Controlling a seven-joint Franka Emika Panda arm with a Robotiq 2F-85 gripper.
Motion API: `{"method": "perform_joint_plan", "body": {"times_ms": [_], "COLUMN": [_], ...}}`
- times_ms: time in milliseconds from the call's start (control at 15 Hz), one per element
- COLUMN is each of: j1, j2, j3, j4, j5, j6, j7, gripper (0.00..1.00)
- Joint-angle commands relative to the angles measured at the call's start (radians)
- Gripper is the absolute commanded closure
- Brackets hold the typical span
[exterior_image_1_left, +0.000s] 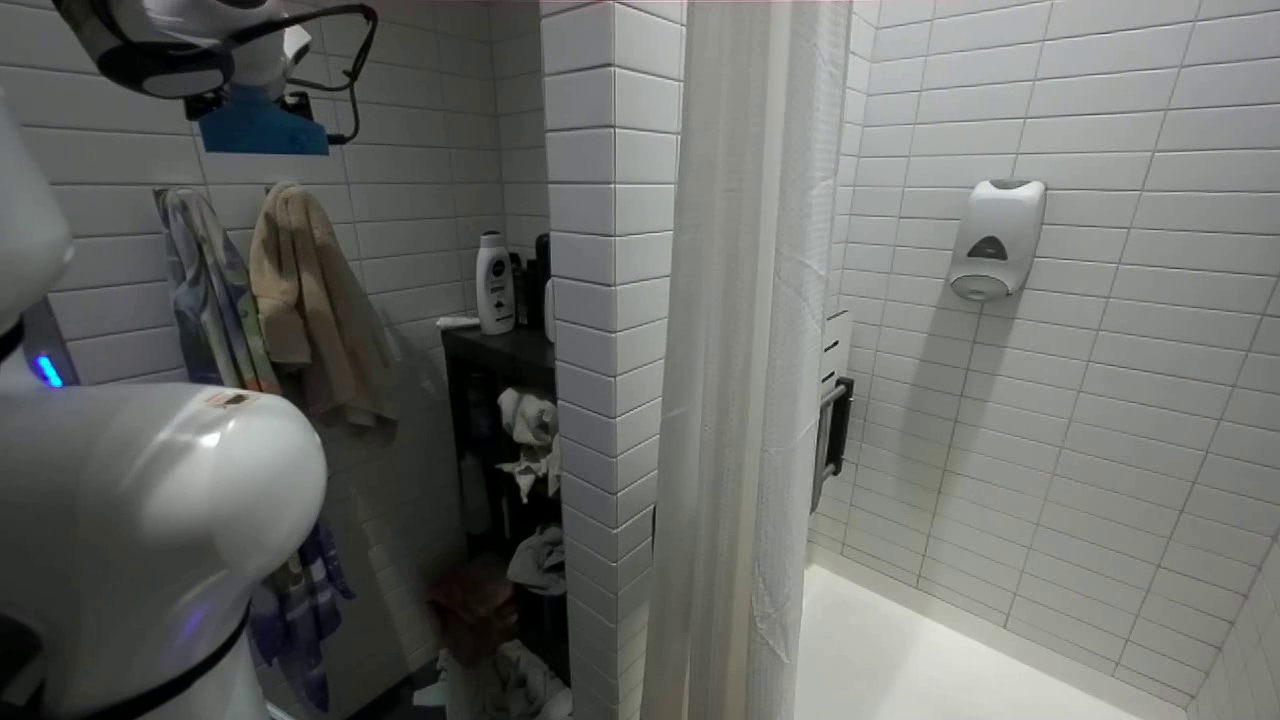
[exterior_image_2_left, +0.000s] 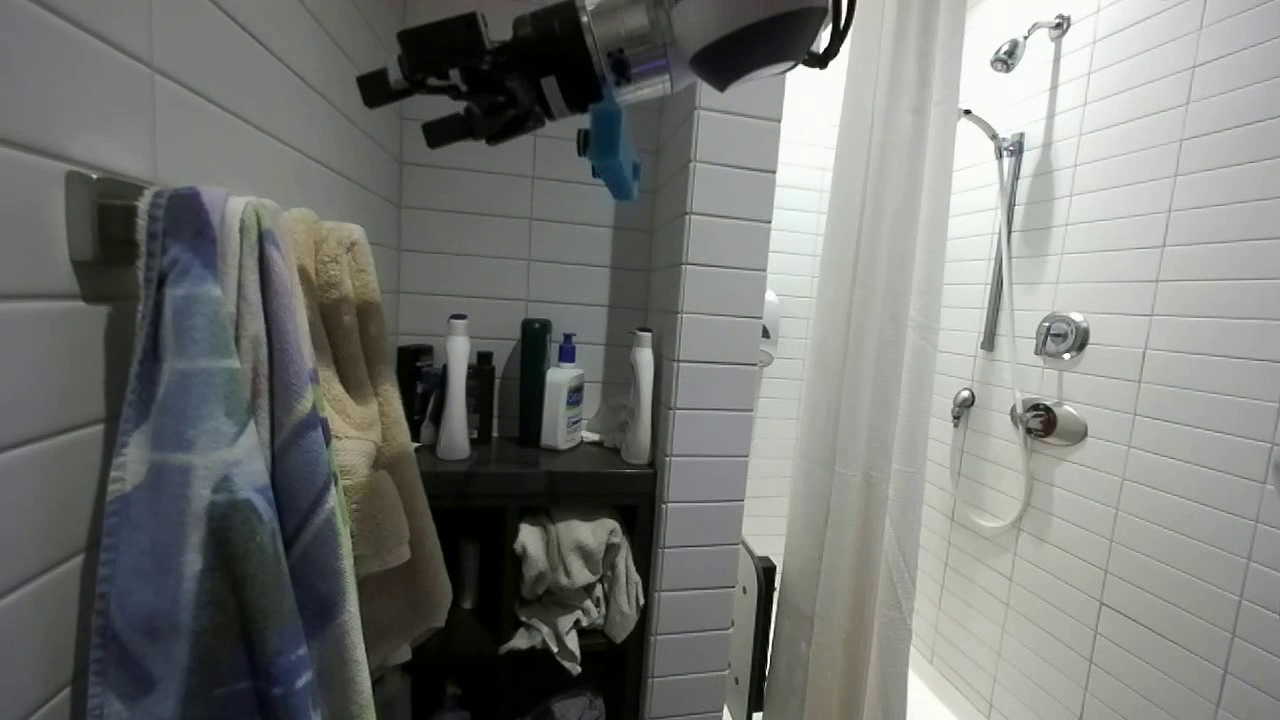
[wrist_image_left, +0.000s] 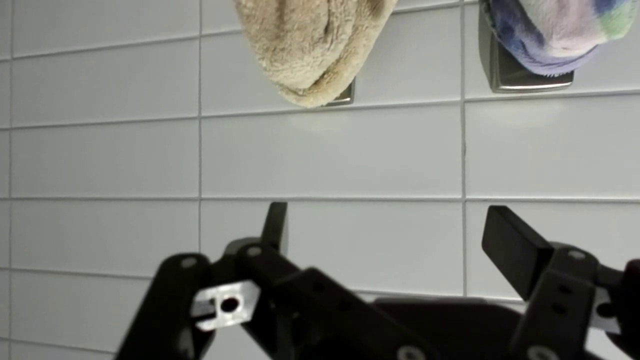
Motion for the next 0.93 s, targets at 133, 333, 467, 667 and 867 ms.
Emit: {"method": "perform_joint_plan", "body": {"times_ms": [133,333,467,667,867], "j1": [-0.006,-0.009,-0.007,0.004,-0.024], "j2": [-0.064,-0.095,-0.107,-0.113,-0.111], "j3": [0.007,0.004,-0.002,-0.021,-0.012], "j4": [-0.086,-0.126,-0.137,-0.126,-0.107], "j5": [-0.030,-0.053,-0.055,-0.003,0.077], "j6": [-0.078,-0.127,-0.165,-0.250,-0.354], "j7": [0.160,0.245,0.283,0.301,0.300], "gripper": [0.00,0.00,0.00,0.00,0.00]}}
